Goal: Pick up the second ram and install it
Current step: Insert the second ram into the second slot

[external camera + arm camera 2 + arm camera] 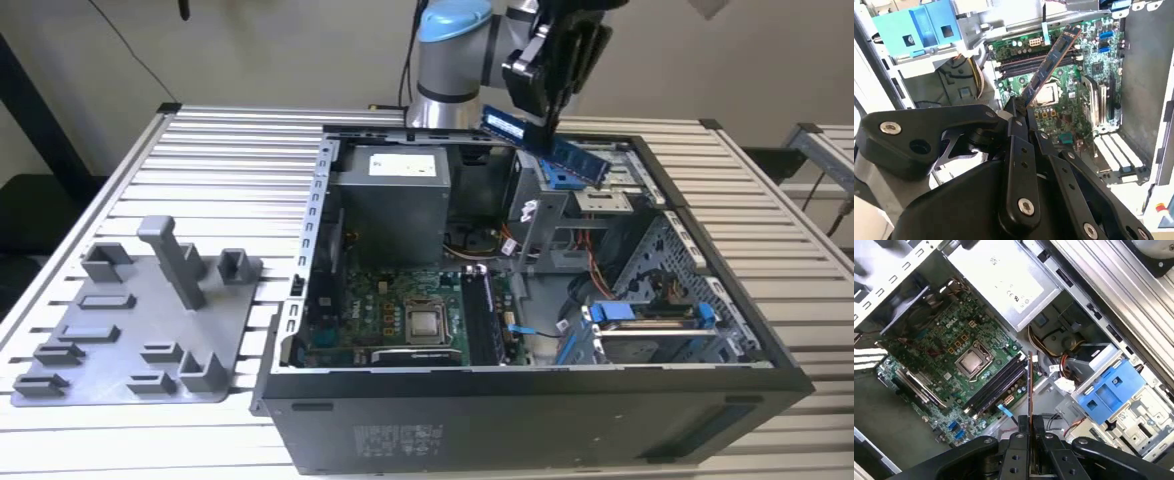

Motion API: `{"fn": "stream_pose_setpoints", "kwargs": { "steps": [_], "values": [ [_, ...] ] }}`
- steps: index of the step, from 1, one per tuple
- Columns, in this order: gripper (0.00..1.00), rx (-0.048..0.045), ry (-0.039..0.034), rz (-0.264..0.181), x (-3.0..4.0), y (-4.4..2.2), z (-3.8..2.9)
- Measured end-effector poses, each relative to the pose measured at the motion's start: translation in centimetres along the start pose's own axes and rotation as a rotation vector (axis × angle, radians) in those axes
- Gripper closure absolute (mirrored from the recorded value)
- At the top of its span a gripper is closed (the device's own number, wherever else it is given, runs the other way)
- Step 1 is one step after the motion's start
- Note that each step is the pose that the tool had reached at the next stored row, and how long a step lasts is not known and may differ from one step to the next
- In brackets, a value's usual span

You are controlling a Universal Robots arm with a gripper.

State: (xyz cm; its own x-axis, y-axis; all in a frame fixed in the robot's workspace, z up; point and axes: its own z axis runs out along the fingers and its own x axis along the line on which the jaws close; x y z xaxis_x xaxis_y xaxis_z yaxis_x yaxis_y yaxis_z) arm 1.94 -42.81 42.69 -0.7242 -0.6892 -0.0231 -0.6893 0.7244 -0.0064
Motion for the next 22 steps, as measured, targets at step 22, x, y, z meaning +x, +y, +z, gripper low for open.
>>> {"fn": "stream_pose_setpoints", "kwargs": {
  "steps": [22],
  "values": [
    [0.86, 0.0058, 0.002, 0.213, 0.17, 0.15, 0.61]
  ]
}}
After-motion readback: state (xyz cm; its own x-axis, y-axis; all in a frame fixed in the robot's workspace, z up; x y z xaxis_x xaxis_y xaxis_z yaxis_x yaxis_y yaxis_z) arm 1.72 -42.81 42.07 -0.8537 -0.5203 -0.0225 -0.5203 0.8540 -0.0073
